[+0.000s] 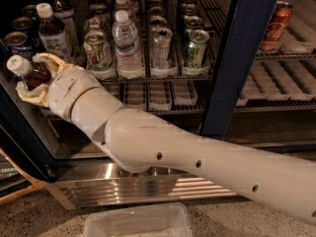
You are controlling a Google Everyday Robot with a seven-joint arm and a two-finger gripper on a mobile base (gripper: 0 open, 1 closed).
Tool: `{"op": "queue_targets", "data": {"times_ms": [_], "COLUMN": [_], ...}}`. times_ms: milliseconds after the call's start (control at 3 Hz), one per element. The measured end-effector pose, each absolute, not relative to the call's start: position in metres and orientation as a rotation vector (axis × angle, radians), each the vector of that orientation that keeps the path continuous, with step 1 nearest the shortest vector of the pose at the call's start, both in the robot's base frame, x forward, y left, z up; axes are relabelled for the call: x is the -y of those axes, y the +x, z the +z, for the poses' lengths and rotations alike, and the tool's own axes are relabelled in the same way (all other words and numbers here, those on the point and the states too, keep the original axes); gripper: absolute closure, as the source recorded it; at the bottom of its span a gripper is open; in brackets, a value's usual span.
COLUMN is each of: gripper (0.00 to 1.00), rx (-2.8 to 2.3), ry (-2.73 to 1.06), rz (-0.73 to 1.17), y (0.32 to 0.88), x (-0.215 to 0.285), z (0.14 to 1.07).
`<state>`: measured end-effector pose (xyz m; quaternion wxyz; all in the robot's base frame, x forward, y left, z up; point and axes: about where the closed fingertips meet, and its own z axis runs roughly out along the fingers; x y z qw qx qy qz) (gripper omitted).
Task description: Pick blue plastic bottle from top shelf of fridge
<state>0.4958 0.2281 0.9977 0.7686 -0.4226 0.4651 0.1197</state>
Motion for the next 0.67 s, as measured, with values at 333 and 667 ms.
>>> {"op": "queue_targets", "data": {"times_ms": [333,667], "gripper": [1.00,1.00], "rx": [-1.009,-1.009], "ry": [-0.930,-0.930], "rz": [0.277,0.277], "y": [0.4854,0.4854], "x": [-0.2318,-0.2318], "z": [0.9917,0.9917]}}
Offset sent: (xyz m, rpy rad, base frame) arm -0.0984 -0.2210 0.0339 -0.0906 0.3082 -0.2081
